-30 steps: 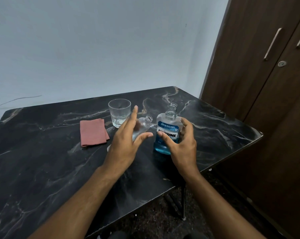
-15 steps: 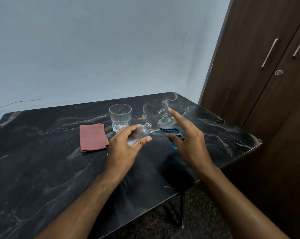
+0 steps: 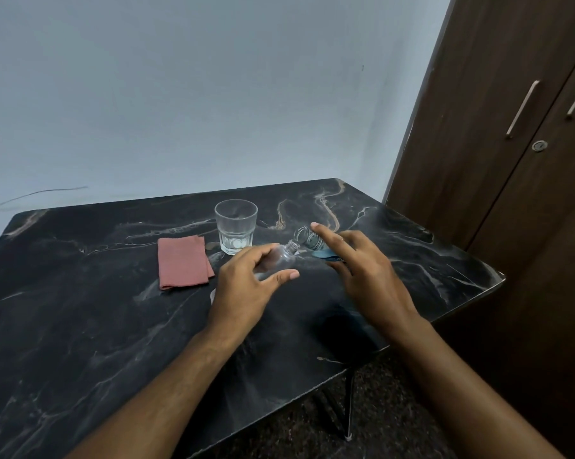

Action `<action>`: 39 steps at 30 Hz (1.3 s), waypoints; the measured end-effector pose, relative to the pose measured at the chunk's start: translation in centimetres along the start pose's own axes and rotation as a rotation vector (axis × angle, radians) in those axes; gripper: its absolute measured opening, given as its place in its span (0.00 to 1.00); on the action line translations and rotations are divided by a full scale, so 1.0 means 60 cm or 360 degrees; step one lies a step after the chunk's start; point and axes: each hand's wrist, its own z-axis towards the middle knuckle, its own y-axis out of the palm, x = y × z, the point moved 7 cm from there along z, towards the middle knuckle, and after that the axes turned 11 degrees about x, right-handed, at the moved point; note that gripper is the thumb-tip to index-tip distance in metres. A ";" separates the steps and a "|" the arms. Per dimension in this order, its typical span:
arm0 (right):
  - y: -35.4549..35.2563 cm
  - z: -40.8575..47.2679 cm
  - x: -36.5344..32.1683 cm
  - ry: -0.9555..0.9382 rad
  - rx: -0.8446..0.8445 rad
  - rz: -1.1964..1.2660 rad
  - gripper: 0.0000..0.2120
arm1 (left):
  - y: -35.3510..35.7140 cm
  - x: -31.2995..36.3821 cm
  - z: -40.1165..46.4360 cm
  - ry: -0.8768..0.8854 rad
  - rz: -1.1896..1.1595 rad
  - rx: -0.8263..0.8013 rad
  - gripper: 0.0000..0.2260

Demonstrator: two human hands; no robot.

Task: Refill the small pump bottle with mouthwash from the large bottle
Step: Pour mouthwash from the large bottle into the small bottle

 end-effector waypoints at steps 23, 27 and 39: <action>0.000 0.002 0.014 -0.0175 -0.0054 -0.0321 0.37 | -0.005 0.007 -0.002 0.0073 0.0025 -0.0012 0.25; 0.003 0.002 0.015 -0.0198 -0.0077 -0.0364 0.40 | -0.006 0.007 -0.001 0.0065 0.0029 -0.0006 0.24; -0.001 0.007 0.016 -0.0263 -0.0135 -0.0461 0.41 | -0.006 0.007 -0.001 0.0062 0.0047 -0.0012 0.23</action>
